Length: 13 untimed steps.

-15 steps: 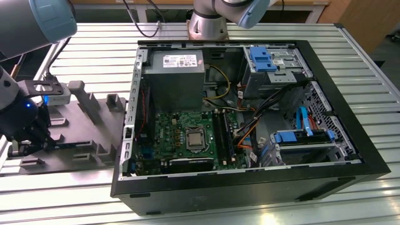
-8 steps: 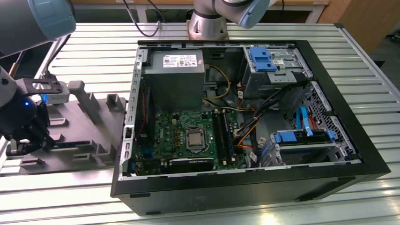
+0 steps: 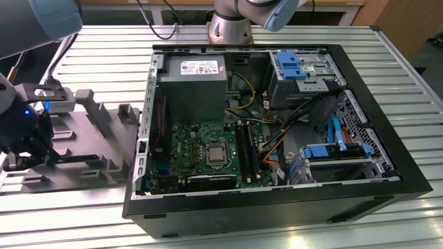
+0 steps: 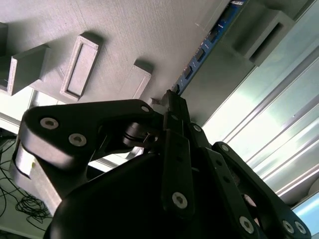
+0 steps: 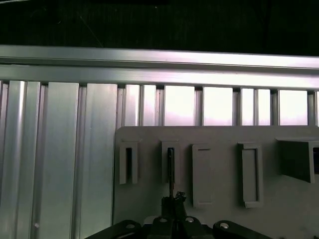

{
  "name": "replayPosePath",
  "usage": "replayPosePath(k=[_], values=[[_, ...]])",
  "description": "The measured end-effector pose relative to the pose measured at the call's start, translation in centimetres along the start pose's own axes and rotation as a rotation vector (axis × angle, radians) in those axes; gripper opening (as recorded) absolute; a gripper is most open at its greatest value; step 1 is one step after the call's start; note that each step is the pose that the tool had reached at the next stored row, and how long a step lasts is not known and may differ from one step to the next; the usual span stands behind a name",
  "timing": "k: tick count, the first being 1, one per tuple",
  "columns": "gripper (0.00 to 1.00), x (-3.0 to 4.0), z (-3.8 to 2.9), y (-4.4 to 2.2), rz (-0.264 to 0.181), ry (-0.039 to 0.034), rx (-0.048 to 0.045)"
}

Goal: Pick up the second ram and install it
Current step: 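Pick up the second ram and move it above second insertion slot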

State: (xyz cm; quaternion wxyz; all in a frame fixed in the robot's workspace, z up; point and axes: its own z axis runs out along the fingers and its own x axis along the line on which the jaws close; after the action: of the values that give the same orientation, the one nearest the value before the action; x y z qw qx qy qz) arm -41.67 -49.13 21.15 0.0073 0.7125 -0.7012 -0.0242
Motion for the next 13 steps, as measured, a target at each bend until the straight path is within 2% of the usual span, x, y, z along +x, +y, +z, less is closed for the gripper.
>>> replayPosePath(k=[13], values=[[0.12, -0.02, -0.95, 0.04, 0.0, 0.0001, -0.0001]])
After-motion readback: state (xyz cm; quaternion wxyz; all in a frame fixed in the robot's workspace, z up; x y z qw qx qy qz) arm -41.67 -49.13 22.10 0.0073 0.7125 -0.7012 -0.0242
